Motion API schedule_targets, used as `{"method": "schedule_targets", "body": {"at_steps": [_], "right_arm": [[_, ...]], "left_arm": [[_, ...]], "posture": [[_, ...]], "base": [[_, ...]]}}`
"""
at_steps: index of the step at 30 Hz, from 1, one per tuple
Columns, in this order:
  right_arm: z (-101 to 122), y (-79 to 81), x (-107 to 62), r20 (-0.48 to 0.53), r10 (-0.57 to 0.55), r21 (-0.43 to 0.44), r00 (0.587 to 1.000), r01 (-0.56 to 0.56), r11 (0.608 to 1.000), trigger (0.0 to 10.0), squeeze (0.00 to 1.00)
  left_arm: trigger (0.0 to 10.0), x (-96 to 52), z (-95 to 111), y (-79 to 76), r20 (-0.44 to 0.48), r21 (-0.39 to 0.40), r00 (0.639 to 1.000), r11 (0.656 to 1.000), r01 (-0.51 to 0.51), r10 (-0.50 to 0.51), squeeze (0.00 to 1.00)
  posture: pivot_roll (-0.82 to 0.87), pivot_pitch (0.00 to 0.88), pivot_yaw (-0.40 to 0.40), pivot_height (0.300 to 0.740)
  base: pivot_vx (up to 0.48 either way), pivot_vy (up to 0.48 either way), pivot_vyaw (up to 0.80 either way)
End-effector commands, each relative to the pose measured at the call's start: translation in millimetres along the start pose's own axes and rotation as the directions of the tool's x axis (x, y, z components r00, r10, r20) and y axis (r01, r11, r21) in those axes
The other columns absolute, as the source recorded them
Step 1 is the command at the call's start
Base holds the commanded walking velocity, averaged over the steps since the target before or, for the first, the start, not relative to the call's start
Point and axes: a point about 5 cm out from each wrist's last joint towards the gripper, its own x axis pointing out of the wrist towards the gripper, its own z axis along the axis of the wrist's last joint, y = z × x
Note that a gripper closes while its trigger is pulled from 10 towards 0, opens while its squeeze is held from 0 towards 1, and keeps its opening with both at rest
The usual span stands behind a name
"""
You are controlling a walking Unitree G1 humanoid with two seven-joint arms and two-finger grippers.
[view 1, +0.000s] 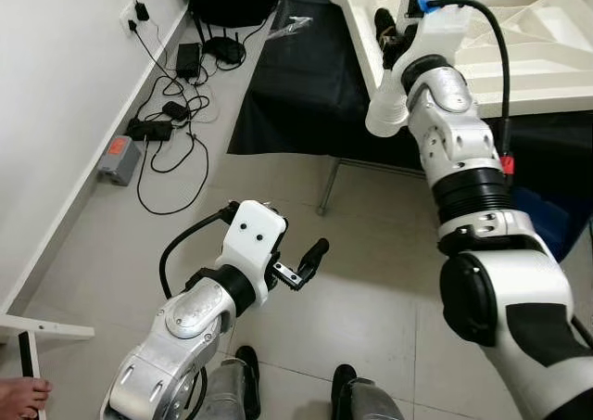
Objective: Building children table
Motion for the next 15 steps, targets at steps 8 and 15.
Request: {"method": "schedule_targets", "body": {"at_steps": [8,15], "right_arm": [[4,-6.8,2.5,0.042,-0.135,0.131,0.990,0.128,0.983,10.0,1.00],[6,1.3,0.3,0.081,-0.088,0.135,0.993,0.076,0.988,10.0,0.00]], "left_arm": [[10.0,-0.9,-4,-4.0,-0.012,-0.002,1.000,1.000,0.012,-0.012,0.00],[10.0,-0.6,-5,-3.4,-0.014,-0.005,1.000,1.000,0.008,-0.008,0.00]], "posture": [[0.16,0.281,-0.017,0.740],[0.16,0.285,-0.016,0.740]], "base": [[0.000,0.000,0.00],[0.000,0.000,0.00]]}}
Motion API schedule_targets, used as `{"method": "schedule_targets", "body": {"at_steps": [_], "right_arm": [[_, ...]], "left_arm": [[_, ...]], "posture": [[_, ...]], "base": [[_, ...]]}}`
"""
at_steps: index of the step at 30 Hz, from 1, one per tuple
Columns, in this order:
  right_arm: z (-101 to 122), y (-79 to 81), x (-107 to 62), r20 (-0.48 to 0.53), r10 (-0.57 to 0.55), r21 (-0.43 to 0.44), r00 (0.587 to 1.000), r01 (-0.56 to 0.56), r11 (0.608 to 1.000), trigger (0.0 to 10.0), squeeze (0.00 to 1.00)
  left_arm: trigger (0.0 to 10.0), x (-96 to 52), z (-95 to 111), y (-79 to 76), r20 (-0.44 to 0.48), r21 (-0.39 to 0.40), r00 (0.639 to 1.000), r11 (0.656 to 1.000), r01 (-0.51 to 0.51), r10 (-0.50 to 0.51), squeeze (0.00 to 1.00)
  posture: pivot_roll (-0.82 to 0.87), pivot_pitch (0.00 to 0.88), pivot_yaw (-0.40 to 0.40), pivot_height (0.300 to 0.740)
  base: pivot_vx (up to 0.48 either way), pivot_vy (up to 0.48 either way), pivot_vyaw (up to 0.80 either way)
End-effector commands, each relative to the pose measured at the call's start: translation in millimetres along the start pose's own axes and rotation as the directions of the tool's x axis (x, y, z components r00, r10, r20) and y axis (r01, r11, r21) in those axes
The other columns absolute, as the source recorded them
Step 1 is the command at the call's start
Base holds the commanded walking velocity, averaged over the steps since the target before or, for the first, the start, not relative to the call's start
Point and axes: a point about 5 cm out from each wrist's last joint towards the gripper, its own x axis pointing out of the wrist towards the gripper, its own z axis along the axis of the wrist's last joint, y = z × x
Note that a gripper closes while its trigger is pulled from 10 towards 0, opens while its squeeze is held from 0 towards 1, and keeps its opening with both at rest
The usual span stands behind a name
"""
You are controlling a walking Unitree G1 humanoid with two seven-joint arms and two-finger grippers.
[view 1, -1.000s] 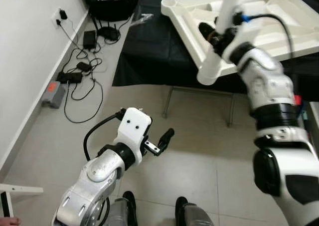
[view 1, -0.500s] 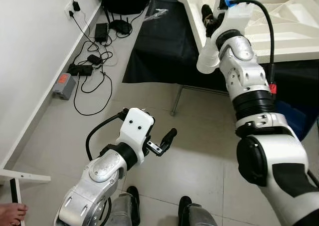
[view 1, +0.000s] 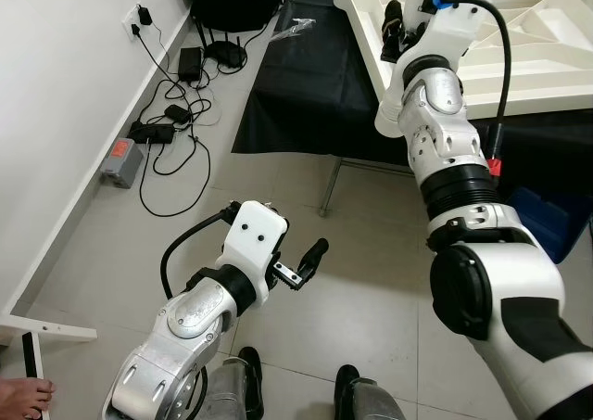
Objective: Building children table
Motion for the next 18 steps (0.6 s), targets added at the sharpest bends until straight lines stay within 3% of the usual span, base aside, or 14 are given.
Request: {"method": "schedule_targets", "body": {"at_steps": [1,6,18], "right_arm": [[7.3,3.3,-0.3,0.046,0.019,0.024,0.999,-0.020,1.000,10.0,0.00],[9.1,4.6,-1.3,0.064,0.029,0.019,0.998,-0.030,0.999,10.0,0.00],[8.5,7.9,-3.7,0.096,0.058,-0.091,0.994,-0.049,0.995,10.0,0.00]], "left_arm": [[10.0,-1.1,-5.3,-2.7,-0.017,-0.012,1.000,1.000,0.009,-0.009,0.00],[10.0,-0.8,-5.0,-2.3,-0.015,-0.013,1.000,1.000,0.007,-0.007,0.00],[10.0,1.1,-3.9,-1.4,-0.009,-0.009,1.000,1.000,0.002,-0.002,0.00]], "posture": [[0.16,0.285,-0.016,0.740],[0.16,0.286,-0.014,0.740],[0.16,0.290,-0.013,0.740]], "base": [[0.000,0.000,0.00],[0.000,0.000,0.00],[0.000,0.000,0.00]]}}
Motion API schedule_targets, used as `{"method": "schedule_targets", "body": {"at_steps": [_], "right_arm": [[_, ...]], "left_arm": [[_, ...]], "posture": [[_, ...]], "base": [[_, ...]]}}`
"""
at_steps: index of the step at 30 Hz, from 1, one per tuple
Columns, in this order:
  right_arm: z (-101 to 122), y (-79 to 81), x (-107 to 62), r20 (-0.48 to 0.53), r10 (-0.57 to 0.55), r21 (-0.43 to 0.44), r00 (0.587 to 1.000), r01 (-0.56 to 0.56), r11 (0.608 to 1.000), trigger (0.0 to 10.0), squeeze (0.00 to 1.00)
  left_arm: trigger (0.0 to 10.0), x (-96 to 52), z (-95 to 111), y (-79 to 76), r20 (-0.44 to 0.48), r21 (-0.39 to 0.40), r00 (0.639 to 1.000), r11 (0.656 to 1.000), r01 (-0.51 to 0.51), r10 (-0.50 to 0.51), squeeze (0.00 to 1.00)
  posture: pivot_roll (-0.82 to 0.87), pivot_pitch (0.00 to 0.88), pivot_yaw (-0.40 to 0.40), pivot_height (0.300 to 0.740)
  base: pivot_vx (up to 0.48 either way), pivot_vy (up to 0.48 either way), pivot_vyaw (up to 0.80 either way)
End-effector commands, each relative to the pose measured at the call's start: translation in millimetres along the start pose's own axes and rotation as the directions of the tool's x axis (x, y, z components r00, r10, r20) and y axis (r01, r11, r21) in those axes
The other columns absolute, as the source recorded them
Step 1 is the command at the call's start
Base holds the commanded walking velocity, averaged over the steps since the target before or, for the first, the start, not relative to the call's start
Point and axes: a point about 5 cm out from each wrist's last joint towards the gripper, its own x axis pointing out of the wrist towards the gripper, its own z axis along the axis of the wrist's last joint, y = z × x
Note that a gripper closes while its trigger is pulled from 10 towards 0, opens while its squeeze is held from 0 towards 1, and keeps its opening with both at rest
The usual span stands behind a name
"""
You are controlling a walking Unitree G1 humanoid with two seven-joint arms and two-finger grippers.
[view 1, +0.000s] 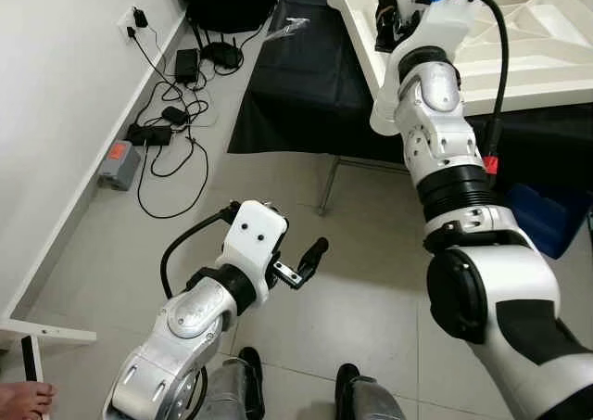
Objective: Building children table
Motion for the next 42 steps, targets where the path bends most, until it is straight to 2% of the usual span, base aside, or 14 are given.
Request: {"method": "schedule_targets", "body": {"at_steps": [1,6,7,8,9,17,23,27,29,30,33,36,39,42], "right_arm": [[-1,-1.7,-1.9,0.017,0.006,-0.044,1.000,-0.006,0.999,10.0,0.00],[-10,-5.7,-7.1,-0.014,0.001,-0.118,1.000,-0.002,0.993,10.0,0.00],[-13,-6.2,-9.2,-0.015,0.007,-0.138,1.000,-0.009,0.990,8.7,0.00],[-13,-6.2,-9.2,-0.015,0.007,-0.138,1.000,-0.009,0.990,8.7,0.00],[-14,-8.3,-10.2,-0.018,-0.008,-0.144,1.000,0.006,0.990,0.0,0.00],[-19,-15.0,-10.0,-0.043,-0.041,-0.143,0.998,0.035,0.989,0.0,0.00],[-7,-9.6,-5.6,0.008,-0.002,-0.094,1.000,0.002,0.996,0.0,0.00],[9,-4.3,-0.8,0.071,0.031,-0.035,0.997,-0.029,0.999,0.0,0.00],[41,-4.3,10.8,0.172,0.015,-0.007,0.985,-0.014,1.000,0.0,0.00],[41,-4.3,10.8,0.172,0.015,-0.007,0.985,-0.014,1.000,0.0,0.00],[75,-6.8,20.8,0.261,-0.016,0.018,0.965,0.011,1.000,0.0,0.00],[88,-7.9,23.3,0.299,-0.024,0.028,0.954,0.017,0.999,0.0,0.00],[87,-8.1,23.4,0.289,-0.021,0.043,0.957,0.009,0.999,0.0,0.00],[72,-6.3,20.7,0.229,0.007,0.077,0.973,-0.025,0.997,0.0,0.00]], "left_arm": [[10.0,0.4,-4,-1.5,-0.015,-0.011,1.000,1.000,0.003,-0.003,0.00],[10.0,0.3,-5,-0.5,-0.016,-0.011,1.000,1.000,-0.004,0.003,0.00],[10.0,0.2,-5,-0.5,-0.016,-0.011,1.000,1.000,-0.003,0.003,0.00],[10.0,0.2,-5,-0.5,-0.016,-0.011,1.000,1.000,-0.003,0.003,0.00],[10.0,0.3,-4,-0.3,-0.016,-0.011,1.000,1.000,-0.003,0.003,0.00],[10.0,0.6,-4,1.1,-0.014,-0.009,1.000,1.000,-0.008,0.008,0.00],[10.0,0.8,-5,2.3,-0.014,-0.004,1.000,1.000,-0.012,0.012,0.00],[10.0,0.7,-4,2.7,-0.014,-0.004,1.000,1.000,-0.013,0.013,0.00],[10.0,0.3,-5,2.9,-0.016,-0.003,1.000,1.000,-0.014,0.014,0.00],[10.0,0.3,-5,2.9,-0.016,-0.003,1.000,1.000,-0.014,0.014,0.00],[10.0,-0.3,-6,2.0,-0.016,-0.002,1.000,1.000,-0.012,0.012,0.00],[10.0,-0.5,-6,1.4,-0.016,-0.003,1.000,1.000,-0.012,0.011,0.00],[10.0,-0.3,-6,1.1,-0.015,-0.004,1.000,1.000,-0.013,0.013,0.00],[10.0,0.3,-6,1.3,-0.017,-0.006,1.000,1.000,-0.017,0.017,0.00]], "posture": [[0.16,0.293,-0.012,0.740],[0.16,0.293,-0.012,0.740],[0.16,0.296,-0.013,0.740],[0.16,0.296,-0.013,0.740],[0.16,0.296,-0.014,0.740],[0.16,0.297,-0.012,0.740],[0.16,0.298,-0.011,0.740],[0.16,0.297,-0.014,0.740],[0.15,0.295,-0.012,0.740],[0.15,0.295,-0.012,0.740],[0.15,0.288,-0.017,0.740],[0.15,0.288,-0.016,0.740],[0.15,0.283,-0.020,0.740],[0.16,0.279,-0.021,0.740]], "base": [[0.000,0.000,0.00],[0.000,0.000,0.00],[0.000,0.000,0.00],[0.000,0.000,0.00],[0.000,0.000,0.00],[0.000,0.000,0.00],[0.000,0.000,0.00],[0.000,0.000,0.00],[0.000,0.000,0.00],[0.000,0.000,0.00],[0.000,0.000,0.00],[0.000,0.000,0.00],[0.000,0.000,0.00],[0.000,0.000,0.00]]}}
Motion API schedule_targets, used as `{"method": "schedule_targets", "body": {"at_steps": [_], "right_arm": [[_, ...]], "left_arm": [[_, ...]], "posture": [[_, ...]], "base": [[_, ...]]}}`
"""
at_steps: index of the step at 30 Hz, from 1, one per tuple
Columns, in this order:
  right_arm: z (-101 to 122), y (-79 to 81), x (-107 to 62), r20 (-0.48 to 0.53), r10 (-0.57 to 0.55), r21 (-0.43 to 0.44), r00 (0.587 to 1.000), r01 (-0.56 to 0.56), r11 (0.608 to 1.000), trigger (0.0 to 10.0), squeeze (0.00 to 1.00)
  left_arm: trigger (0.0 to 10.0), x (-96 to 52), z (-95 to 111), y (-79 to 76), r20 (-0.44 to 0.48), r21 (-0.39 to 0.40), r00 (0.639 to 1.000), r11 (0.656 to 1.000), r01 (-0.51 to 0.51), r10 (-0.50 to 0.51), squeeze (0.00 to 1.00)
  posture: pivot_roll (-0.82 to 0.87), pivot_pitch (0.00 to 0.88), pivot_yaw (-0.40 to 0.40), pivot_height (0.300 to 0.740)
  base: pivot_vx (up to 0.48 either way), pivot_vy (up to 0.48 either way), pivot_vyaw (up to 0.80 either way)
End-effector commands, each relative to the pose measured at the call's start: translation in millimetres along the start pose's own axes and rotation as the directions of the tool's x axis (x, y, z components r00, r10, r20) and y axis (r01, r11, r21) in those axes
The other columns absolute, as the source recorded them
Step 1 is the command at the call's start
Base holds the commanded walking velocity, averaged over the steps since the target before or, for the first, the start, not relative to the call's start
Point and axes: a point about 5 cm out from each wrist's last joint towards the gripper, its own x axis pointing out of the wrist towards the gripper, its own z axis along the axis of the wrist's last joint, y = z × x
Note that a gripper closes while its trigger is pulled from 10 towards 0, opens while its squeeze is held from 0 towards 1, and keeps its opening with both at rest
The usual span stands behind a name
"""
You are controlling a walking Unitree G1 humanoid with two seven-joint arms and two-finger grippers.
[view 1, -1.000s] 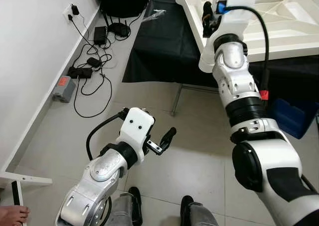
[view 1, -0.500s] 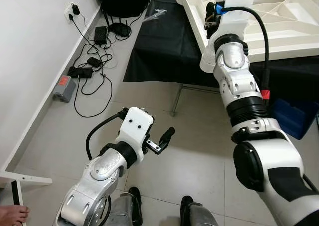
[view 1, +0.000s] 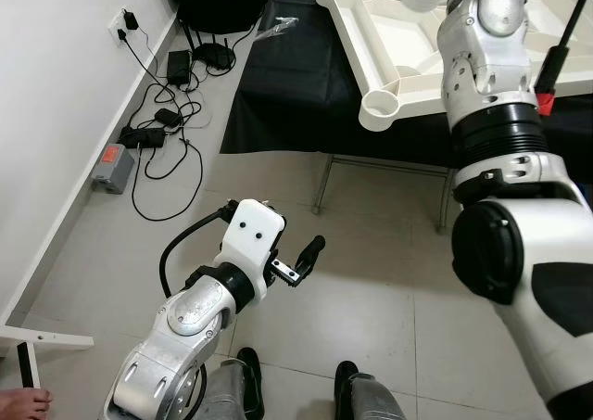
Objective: Building children table
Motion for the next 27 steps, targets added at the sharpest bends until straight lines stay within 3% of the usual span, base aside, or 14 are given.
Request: {"method": "schedule_targets", "body": {"at_steps": [1,5,9,13,16,17,18,19,23,27], "right_arm": [[-9,2.3,-5.7,-0.038,0.032,0.046,0.999,-0.030,0.998,0.0,0.00],[-32,-0.4,-21.8,-0.122,0.097,0.177,0.988,-0.074,0.981,0.0,0.00],[-47,-3.1,-42.9,-0.157,0.160,0.305,0.975,-0.107,0.946,0.0,0.00],[-55,-1.0,-62.5,-0.184,0.224,0.344,0.957,-0.151,0.927,0.0,0.00],[-56,-1.0,-65.5,-0.190,0.231,0.347,0.954,-0.155,0.925,0.0,0.00],[-60,-0.9,-76.8,-0.207,0.257,0.370,0.944,-0.167,0.914,0.0,0.00],[-63,-0.7,-84.7,-0.219,0.275,0.389,0.936,-0.175,0.905,0.0,0.00],[-67,-0.6,-95.3,-0.239,0.294,0.414,0.926,-0.177,0.893,0.0,0.00],[-73,-0.6,-109.0,-0.268,0.310,0.440,0.912,-0.170,0.882,0.0,0.00],[-75,3.5,-133.4,-0.315,0.336,0.486,0.887,-0.153,0.860,0.0,0.00]], "left_arm": [[10.0,-0.3,-4,-2.1,-0.016,-0.005,1.000,1.000,0.000,0.000,0.00],[10.0,5.2,-5,5.5,-0.058,0.042,0.997,0.998,-0.040,0.043,0.00],[10.0,19.0,7,24.4,-0.015,0.081,0.996,0.993,-0.083,0.085,0.00],[10.0,31.3,18,41.0,0.013,0.121,0.991,0.984,-0.132,0.132,0.00],[10.0,33.0,20,43.3,0.018,0.123,0.990,0.983,-0.139,0.138,0.00],[10.0,38.8,26,48.6,0.032,0.128,0.988,0.980,-0.153,0.150,0.20],[10.0,42.5,29,51.8,0.041,0.130,0.987,0.978,-0.162,0.158,0.20],[10.0,47.7,34,55.3,0.050,0.136,0.985,0.976,-0.168,0.162,0.00],[10.0,54.5,39,58.4,0.066,0.126,0.985,0.978,-0.167,0.160,0.00],[10.0,69.5,35,56.7,0.043,0.112,0.991,0.986,-0.127,0.123,0.00]], "posture": [[0.15,0.270,-0.021,0.740],[0.16,0.259,-0.019,0.740],[0.15,0.238,-0.013,0.740],[0.15,0.227,-0.006,0.740],[0.15,0.227,-0.006,0.740],[0.16,0.219,-0.004,0.740],[0.16,0.219,-0.004,0.740],[0.16,0.215,0.002,0.740],[0.15,0.212,0.007,0.740],[0.15,0.213,0.010,0.740]], "base": [[0.000,0.000,0.00],[0.000,0.000,0.00],[0.000,0.000,0.00],[0.000,0.000,0.00],[0.000,0.000,0.00],[0.000,0.000,0.00],[0.000,0.000,0.00],[0.000,0.000,0.00],[0.000,0.000,0.00],[0.000,0.000,0.00]]}}
